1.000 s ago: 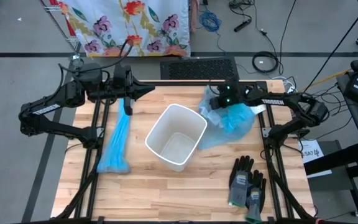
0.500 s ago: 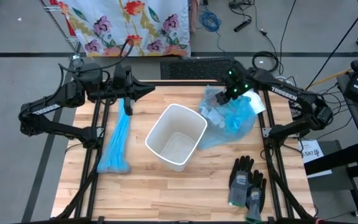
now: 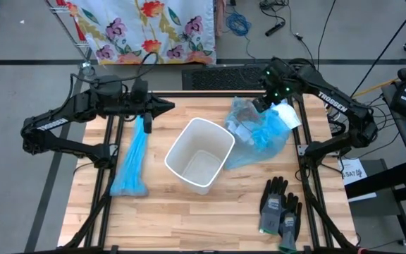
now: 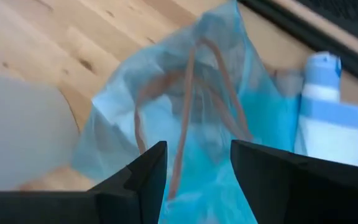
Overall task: Place trash/remove bag and relplace
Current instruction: Insert the new blue trash bag into the white trash bin
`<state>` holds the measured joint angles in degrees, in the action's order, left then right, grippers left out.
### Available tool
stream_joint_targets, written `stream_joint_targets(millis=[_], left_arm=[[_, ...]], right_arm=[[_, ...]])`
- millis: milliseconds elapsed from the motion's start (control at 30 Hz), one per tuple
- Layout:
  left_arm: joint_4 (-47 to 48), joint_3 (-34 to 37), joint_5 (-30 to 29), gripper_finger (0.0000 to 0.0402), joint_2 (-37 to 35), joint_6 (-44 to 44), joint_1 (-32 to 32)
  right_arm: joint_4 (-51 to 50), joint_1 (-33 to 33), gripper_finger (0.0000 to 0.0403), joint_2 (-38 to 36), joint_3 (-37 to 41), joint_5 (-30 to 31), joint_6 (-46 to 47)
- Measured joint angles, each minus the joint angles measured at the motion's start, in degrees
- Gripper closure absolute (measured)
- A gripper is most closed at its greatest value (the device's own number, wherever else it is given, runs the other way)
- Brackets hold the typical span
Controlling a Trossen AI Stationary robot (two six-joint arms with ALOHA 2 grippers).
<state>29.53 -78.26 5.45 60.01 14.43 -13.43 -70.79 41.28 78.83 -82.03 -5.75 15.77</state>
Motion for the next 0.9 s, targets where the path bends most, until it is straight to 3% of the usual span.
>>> stream_joint_targets(millis=[233, 433, 633, 800, 900], left_arm=[[15.47, 0.00, -7.66, 0.0384, -0.21, 5.99, 0.95], [29.27, 0.37, -20.32, 0.0384, -0.31, 14.40, 5.06], [37.40, 5.83, -21.26, 0.0384, -1.37, 21.79, 8.64], [37.59, 12.04, -20.52, 0.0384, -4.26, 29.71, 11.08], [39.99, 15.16, -17.96, 0.0385, -5.41, 39.13, 12.01]], right_arm=[[-6.76, -0.70, 0.0234, -0.21, 0.03, 0.12, 1.54], [-6.61, -3.09, 0.0234, -2.79, 0.96, 1.75, 1.96], [-6.68, -6.40, 0.0234, -6.24, 2.67, 7.16, 5.28], [-5.63, -10.15, 0.0234, -7.89, 4.84, 7.35, 9.97], [-5.40, -13.18, 0.0234, -8.09, 6.34, 7.22, 11.32]])
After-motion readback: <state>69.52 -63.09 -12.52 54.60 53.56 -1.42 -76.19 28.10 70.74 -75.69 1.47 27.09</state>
